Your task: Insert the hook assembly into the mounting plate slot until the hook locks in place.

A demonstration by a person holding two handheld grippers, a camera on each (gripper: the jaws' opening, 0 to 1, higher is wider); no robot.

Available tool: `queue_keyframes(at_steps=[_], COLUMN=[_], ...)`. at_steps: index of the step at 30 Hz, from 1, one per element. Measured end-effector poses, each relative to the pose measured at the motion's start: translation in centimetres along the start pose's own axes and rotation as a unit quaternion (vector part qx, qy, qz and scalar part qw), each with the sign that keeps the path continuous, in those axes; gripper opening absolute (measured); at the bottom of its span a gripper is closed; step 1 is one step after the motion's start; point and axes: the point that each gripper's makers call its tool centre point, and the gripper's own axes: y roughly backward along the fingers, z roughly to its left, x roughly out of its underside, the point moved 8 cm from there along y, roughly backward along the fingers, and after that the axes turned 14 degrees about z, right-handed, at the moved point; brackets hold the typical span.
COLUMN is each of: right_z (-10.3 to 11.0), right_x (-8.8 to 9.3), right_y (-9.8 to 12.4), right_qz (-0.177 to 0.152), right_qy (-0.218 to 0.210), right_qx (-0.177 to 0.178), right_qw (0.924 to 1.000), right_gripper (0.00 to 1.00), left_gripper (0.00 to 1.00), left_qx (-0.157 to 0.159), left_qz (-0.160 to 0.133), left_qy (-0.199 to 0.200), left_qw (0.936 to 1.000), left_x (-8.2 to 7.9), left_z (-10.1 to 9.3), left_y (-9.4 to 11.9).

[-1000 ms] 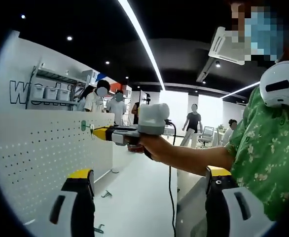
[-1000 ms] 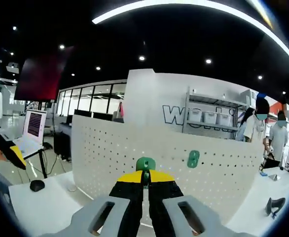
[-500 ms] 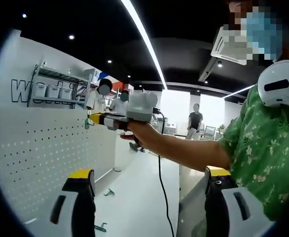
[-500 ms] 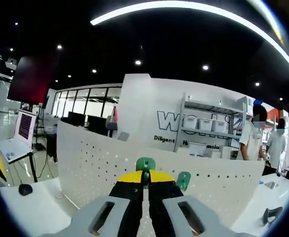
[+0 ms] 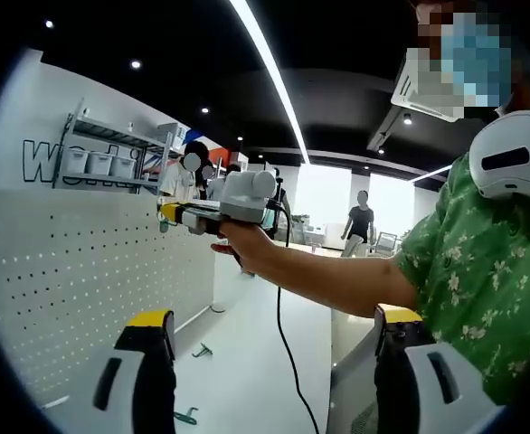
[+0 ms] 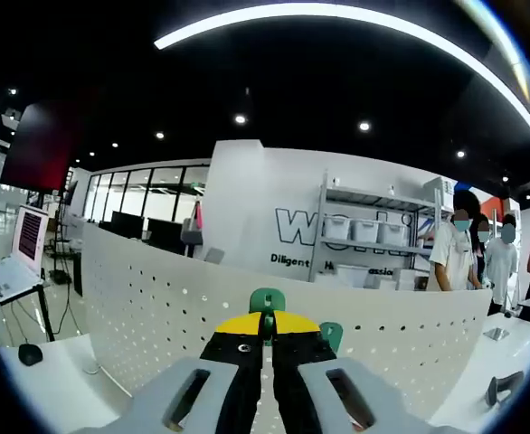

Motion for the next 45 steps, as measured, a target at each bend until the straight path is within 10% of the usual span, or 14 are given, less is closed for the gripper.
queue_keyframes(at_steps=[45], right_z=[0.0], right_x=[1.9], right_y=[-3.1], right_qz=[-0.002], right_qy=[-0.03], right_qx=[0.031], right_qw=[0.9991], right_gripper=[0.01], left_gripper=[0.92], left_qx=[0.004], left_qz=[0.008], left_qy=[0.009], left_qw=[0.9999], left_x=[0.8], left_z=[1.2], left_y=[-0.3])
